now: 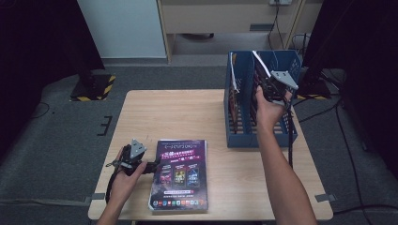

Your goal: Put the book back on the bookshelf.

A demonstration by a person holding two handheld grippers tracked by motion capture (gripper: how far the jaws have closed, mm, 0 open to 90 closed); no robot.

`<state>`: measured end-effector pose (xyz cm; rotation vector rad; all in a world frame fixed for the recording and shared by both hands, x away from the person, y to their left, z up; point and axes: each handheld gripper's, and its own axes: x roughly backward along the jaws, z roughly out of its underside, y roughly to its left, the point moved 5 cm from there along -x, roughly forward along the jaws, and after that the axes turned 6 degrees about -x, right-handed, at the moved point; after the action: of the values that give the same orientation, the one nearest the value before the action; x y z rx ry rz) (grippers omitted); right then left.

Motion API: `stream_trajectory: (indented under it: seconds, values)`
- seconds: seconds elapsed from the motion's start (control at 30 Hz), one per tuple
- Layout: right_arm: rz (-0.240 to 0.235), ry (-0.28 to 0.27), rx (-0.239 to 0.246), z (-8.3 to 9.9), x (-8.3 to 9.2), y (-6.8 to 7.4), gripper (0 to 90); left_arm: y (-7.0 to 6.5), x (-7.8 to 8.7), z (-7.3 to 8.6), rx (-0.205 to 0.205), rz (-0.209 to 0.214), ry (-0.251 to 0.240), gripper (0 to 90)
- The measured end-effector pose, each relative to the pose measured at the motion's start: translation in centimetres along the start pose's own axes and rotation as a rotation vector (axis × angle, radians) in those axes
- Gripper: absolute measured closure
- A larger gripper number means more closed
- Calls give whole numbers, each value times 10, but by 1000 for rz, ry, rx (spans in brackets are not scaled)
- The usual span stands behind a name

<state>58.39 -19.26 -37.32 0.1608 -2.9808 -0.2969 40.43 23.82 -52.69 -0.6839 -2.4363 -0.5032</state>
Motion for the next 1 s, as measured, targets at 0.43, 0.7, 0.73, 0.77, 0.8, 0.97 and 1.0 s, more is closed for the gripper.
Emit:
stream_trajectory:
  seconds: [0.43,0.7,0.73,0.77,0.8,0.97,1.0]
  values:
    - [-33,19,-8,19,7,3,815,-1,0,0,-6,2,5,54]
    - [-56,29,8,24,13,8,810,-2,0,0,-8,2,5,54]
    - [-55,30,9,24,13,8,807,-2,0,0,-8,3,5,54]
    - [-57,32,7,24,13,8,802,-2,0,0,-6,2,1,54]
    - [-59,37,2,23,13,8,802,-2,0,0,-6,3,0,54]
    - [-64,58,6,20,11,5,822,-2,0,0,-11,5,4,54]
    - [-67,57,2,20,11,4,824,-2,0,0,-11,6,4,54]
